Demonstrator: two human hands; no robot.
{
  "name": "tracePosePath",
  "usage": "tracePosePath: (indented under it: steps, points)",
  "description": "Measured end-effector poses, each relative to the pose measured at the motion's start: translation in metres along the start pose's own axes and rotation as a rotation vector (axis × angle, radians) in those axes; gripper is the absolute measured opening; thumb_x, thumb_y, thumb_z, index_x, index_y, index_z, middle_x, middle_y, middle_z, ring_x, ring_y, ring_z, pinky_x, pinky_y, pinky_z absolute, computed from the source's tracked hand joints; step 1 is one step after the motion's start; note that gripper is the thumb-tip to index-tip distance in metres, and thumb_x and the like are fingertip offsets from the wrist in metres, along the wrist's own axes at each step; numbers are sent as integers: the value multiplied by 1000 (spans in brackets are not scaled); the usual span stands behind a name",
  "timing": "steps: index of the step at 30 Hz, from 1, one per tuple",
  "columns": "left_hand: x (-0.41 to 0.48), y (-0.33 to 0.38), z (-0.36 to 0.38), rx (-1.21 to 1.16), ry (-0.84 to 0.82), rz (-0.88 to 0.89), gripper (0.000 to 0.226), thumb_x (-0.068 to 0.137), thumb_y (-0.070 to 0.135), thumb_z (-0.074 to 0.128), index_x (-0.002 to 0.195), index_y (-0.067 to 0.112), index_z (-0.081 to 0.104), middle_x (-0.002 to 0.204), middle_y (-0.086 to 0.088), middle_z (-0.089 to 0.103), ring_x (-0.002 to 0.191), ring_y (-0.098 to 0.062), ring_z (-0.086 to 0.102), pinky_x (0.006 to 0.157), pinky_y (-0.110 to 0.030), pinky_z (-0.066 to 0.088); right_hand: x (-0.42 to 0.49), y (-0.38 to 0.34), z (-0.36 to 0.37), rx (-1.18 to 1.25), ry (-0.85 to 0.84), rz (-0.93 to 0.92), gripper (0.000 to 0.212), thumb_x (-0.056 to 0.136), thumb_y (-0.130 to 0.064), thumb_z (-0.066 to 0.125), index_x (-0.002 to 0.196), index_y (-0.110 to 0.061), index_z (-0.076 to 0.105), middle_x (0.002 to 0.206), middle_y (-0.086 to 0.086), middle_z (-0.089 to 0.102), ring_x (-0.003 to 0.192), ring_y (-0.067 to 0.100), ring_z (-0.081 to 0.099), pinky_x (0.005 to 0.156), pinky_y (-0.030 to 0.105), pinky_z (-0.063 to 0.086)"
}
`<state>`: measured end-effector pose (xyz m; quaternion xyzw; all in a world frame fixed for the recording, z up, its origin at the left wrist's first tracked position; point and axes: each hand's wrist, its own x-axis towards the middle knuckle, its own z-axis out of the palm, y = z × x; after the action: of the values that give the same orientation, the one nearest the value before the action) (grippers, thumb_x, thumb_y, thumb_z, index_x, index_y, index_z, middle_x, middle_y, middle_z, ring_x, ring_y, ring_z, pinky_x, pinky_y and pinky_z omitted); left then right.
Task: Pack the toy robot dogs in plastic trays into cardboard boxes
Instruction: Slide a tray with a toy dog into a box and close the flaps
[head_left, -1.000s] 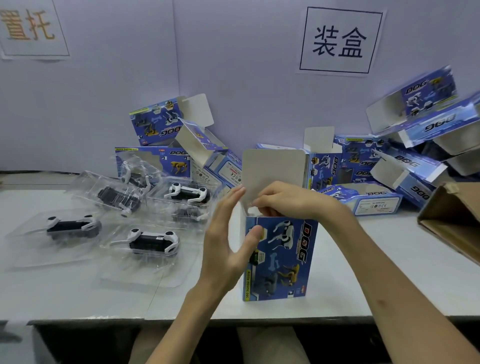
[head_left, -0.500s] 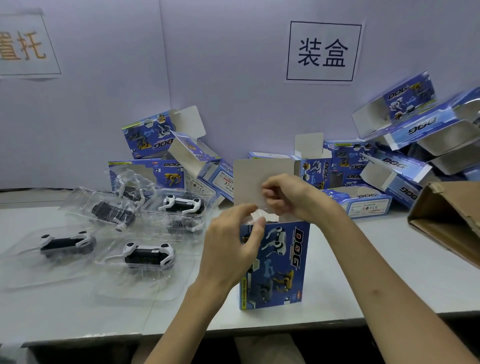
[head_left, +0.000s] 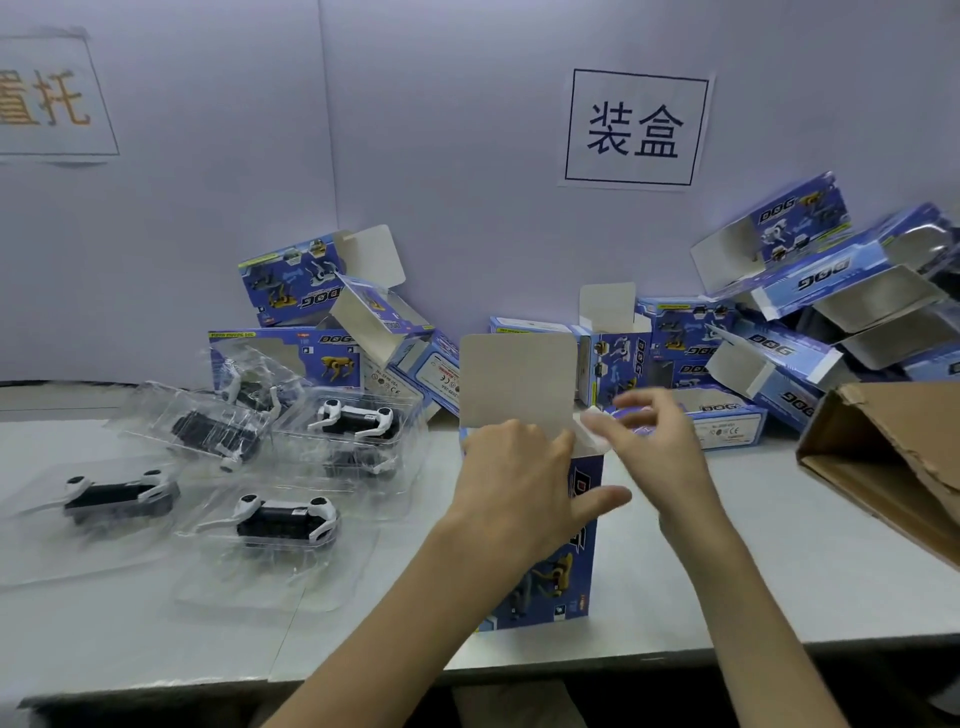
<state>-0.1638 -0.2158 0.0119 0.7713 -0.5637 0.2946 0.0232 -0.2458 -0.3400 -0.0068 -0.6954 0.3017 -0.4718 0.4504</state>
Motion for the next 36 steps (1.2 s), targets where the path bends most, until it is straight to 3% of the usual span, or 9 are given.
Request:
tracePosePath:
  steps: [2, 6, 9, 12, 15, 20, 23, 28, 36]
  points:
    - [0, -1, -4, -11, -26, 9, 73, 86, 82, 27, 122, 27, 58, 56, 2, 39, 54, -17, 38, 53, -29, 31, -8, 13, 7, 84, -35, 69, 28, 81, -24, 80, 99, -23, 58, 91, -2, 60, 82, 13, 61, 64, 27, 47]
    - [3, -5, -9, -35, -74, 40, 68, 83, 83, 40, 118, 29, 63, 61, 4, 43, 64, -18, 47, 58, -29, 39, -16, 20, 19, 37, 107, -131, 21, 86, -16, 74, 80, -32, 61, 76, -13, 63, 78, 2, 62, 59, 11, 46]
    - [3, -6, -9, -62, -71, 50, 68, 80, 82, 47, 118, 29, 64, 63, 5, 45, 66, -18, 52, 61, -28, 42, -24, 21, 22, 5, 63, -271, 15, 95, -34, 64, 81, -31, 63, 83, -19, 68, 85, -1, 64, 63, 13, 50]
    - [1, -6, -8, -34, -81, 34, 71, 78, 83, 48, 112, 24, 65, 70, 2, 53, 71, -21, 56, 61, -30, 37, -27, 26, 20, 64, 10, -245, 37, 97, -53, 42, 85, -25, 63, 82, -4, 68, 80, 17, 64, 66, 37, 55]
    - [1, -6, -7, -22, -82, 29, 75, 76, 85, 48, 116, 24, 64, 70, 2, 48, 69, -19, 49, 60, -31, 32, -26, 30, 16, 85, -40, -237, 40, 99, -58, 37, 95, -34, 69, 88, -11, 71, 83, 10, 67, 59, 23, 55]
    - [1, -5, -5, -47, -26, 30, 74, 77, 84, 50, 123, 28, 63, 76, 2, 60, 69, -17, 47, 61, -29, 33, -28, 28, 12, 13, -87, -315, 17, 103, -37, 47, 102, -44, 63, 96, -24, 69, 95, 0, 65, 68, 14, 52]
    - [0, -5, -7, -61, -8, 34, 71, 78, 81, 52, 128, 30, 61, 74, 2, 59, 68, -17, 48, 60, -29, 30, -28, 25, 17, -2, 30, -324, 31, 98, -16, 59, 102, -47, 61, 93, -31, 68, 95, -5, 65, 68, 6, 49]
    - [-1, -4, -9, -60, -20, 34, 49, 84, 68, 55, 112, 30, 64, 68, 3, 56, 63, -18, 49, 59, -28, 37, -27, 9, 28, -202, 169, -304, 34, 95, -12, 56, 124, -22, 70, 115, -7, 72, 98, 9, 66, 76, 12, 49]
    - [-4, -3, -6, -60, -4, 27, 31, 84, 56, 54, 93, 26, 56, 61, 5, 41, 59, -18, 41, 59, -29, 36, -37, 5, 16, -413, -177, -290, 59, 101, -58, 21, 119, -27, 68, 115, -4, 70, 113, 15, 58, 102, 41, 41]
